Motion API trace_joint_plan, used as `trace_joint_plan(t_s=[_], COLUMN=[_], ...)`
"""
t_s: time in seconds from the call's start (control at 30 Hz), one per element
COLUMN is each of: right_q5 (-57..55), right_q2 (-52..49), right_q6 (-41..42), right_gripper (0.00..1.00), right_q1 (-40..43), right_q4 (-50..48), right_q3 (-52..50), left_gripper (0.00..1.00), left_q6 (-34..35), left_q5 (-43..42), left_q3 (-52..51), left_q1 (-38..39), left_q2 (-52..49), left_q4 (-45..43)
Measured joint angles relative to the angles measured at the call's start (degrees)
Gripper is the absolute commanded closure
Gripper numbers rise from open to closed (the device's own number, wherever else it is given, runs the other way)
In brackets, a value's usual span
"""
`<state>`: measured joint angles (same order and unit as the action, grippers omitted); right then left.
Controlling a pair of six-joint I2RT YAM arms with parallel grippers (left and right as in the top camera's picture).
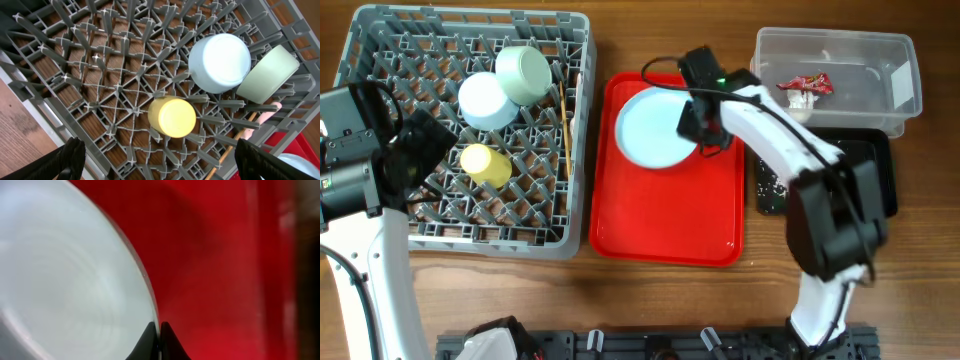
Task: Sort waste into correct bins and load items into the dishwasher rack
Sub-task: 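Reach the right gripper over the red tray toward the plate, then grasp the light-blue plate rim with the right gripper and lift, then carry the plate left into the dish rack with the right gripper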
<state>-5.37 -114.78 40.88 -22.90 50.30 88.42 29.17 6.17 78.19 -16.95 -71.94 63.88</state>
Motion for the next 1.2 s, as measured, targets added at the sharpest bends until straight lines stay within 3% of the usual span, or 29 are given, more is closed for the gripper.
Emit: trace_joint_plan(t_s=[0.2,0.5,0.7,0.83,1.2], right_q5=[-8.02,-16.24,-19.76,-23.45,-26.23], right_q2=[12.9,13.49,13.44,12.11,2.54], right_q6=[-2.71,-6.56,-6.58,-3.61,15.12], right_gripper=[0.96,0.95,0.96,0.96,0.95], right_q1=[0.04,-5.64,-10.82,-15.87,-23.76], right_q4=[1.31,8.44,7.23,7.85,12.04], right_q3=[0.83,16.22,19.21,19.52,19.69], left_gripper=[0.05,0.05,0.05,0.06,0.08], left_q6=[-0.02,0.0,0.0,0.0,0.0], left_q5=[0.0,0.0,0.0,0.0,0.0], left_q3=[0.0,0.0,0.0,0.0,0.0], left_q1=[0.0,0.0,0.0,0.0,0.0], left_q2=[0.0,0.0,0.0,0.0,0.0], left_q4=[-0.17,-0.5,-0.61,-0.66,-0.61])
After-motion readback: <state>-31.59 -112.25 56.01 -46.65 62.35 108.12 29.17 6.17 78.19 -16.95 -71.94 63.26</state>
